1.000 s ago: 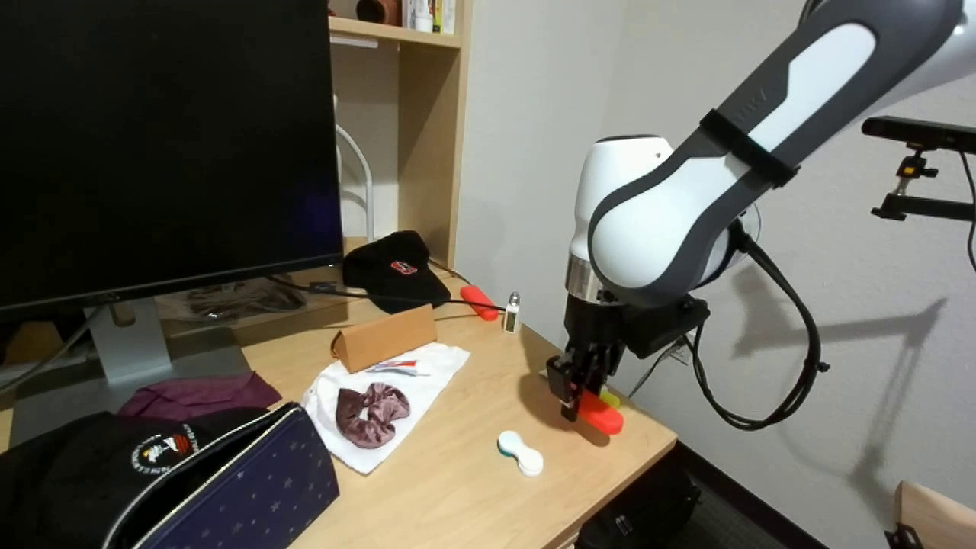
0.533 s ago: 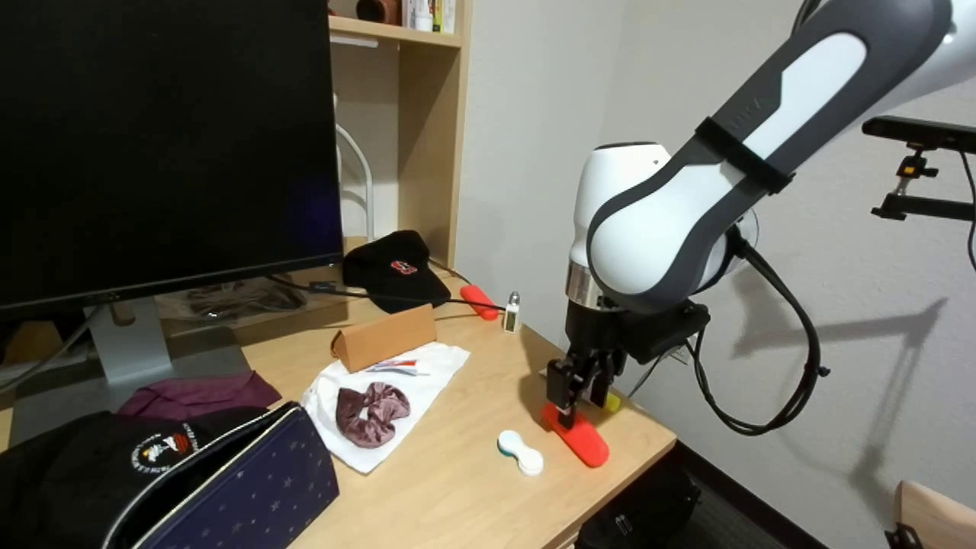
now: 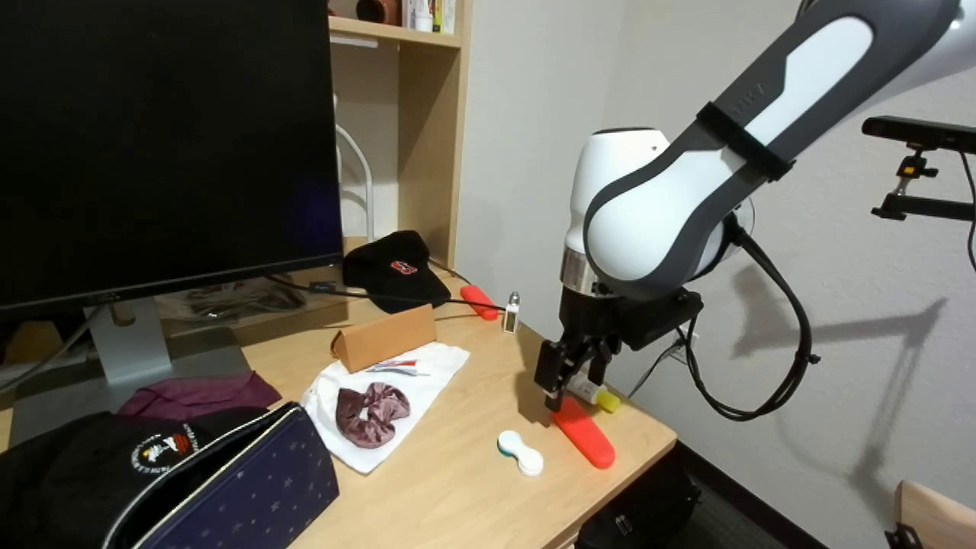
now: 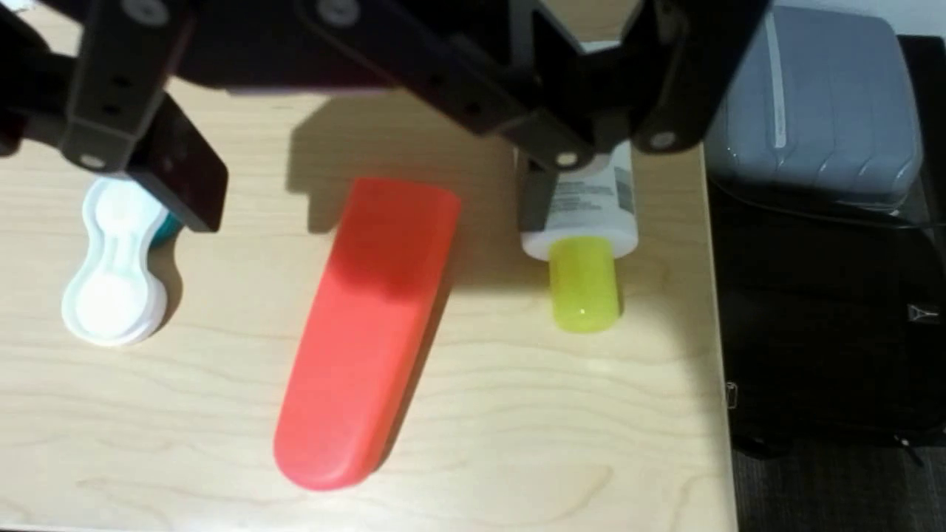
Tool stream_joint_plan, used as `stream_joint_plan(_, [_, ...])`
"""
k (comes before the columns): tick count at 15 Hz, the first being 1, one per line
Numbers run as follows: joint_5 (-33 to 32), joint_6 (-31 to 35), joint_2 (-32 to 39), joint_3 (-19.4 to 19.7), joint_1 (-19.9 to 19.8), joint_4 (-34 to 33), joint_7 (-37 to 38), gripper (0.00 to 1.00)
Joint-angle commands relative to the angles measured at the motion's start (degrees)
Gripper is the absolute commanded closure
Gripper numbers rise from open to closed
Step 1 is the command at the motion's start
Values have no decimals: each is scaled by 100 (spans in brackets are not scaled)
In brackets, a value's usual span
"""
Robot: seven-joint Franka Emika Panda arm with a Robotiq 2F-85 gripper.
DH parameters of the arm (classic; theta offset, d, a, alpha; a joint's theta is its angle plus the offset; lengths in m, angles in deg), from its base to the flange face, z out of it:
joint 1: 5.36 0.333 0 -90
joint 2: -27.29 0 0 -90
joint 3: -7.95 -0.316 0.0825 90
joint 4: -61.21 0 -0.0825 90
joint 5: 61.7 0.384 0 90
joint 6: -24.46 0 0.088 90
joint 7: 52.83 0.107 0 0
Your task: Pick up the red object and move it close to the edge of the table.
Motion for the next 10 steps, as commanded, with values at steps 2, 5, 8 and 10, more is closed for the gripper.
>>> stream_joint_plan(2, [212,110,23,-57,33,-92,176,0])
stream_joint_plan(5, [586,412,81,-93,22,31,447,0])
stream_joint_plan(8, [983,814,165,-115,32,162,691,0])
stream_joint_plan(10, [955,1066,173,-16,136,278,1018,0])
